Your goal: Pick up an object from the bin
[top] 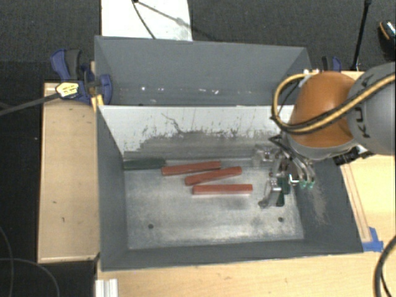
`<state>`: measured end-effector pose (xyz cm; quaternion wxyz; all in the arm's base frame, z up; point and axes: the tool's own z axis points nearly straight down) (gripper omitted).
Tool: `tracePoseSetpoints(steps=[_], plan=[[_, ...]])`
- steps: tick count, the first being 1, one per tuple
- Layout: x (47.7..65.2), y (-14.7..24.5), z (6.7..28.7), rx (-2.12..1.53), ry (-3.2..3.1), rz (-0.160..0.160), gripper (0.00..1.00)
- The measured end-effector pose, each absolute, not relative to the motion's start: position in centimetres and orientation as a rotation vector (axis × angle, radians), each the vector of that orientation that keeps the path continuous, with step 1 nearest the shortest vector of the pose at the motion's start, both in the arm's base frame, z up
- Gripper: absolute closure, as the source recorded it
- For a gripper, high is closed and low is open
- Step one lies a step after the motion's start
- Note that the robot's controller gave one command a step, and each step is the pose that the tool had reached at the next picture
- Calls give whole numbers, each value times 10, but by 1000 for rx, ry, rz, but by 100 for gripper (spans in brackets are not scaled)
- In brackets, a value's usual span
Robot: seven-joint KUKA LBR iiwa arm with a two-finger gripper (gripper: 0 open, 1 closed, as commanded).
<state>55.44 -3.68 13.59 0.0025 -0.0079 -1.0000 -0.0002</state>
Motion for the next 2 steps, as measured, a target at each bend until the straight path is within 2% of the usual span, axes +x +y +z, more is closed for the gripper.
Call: tracePoseSetpoints(steps=[1,2], plan=[[568,-3,67,-27,-3139,-4,0],[581,20,71,24,-3148,-2,0]])
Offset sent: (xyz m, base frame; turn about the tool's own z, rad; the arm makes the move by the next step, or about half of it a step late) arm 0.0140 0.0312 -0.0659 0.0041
